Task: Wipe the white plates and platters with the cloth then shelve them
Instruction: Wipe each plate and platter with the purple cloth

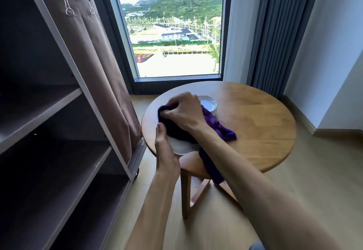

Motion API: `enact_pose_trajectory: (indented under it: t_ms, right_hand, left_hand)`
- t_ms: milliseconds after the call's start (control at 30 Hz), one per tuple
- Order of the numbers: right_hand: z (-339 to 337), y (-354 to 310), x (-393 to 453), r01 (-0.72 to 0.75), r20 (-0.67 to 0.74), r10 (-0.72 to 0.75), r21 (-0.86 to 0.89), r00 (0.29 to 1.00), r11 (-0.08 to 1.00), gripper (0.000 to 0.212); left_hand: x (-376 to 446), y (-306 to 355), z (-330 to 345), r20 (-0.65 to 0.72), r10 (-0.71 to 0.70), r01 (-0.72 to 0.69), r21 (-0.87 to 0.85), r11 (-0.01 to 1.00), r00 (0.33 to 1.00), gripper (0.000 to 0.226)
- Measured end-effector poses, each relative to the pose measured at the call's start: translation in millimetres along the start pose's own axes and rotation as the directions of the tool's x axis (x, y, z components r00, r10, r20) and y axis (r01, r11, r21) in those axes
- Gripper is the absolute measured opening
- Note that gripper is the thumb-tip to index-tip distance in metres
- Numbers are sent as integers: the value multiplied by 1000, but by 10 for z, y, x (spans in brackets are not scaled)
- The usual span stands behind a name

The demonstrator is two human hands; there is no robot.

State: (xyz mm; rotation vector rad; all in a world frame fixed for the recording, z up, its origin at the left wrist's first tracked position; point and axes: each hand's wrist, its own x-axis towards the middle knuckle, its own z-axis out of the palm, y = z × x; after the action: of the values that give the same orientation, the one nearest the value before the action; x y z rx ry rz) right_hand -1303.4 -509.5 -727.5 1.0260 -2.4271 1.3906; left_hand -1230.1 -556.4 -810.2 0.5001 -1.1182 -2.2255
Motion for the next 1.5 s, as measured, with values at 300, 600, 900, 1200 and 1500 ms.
enact_pose_trajectory:
  t_ms: [300,600,900,1200,1500]
  right_hand:
    - [-635,451,128,-385,-307,411,143,858,912,18]
    - [-811,120,220,-335,140,306,285,942,898,15]
    - [-314,431,-137,-539,76,549,-119,833,834,66]
    - [103,498,-486,-567,294,610,759,736,319,53]
    - [105,422,-369,-411,268,668,909,694,63,14]
  left_hand:
    - [80,73,-177,-298,148,-144,33,989,943,55]
    - [113,-80,-79,-349,65,-116,-126,985,935,46]
    - [-5,-38,-50,-316,-31,-88,-355,931,948,38]
    - [-38,-112,313,-237,-174,52,-448,893,956,53]
    - [-33,181,456,-274,7,-78,-248,966,962,31]
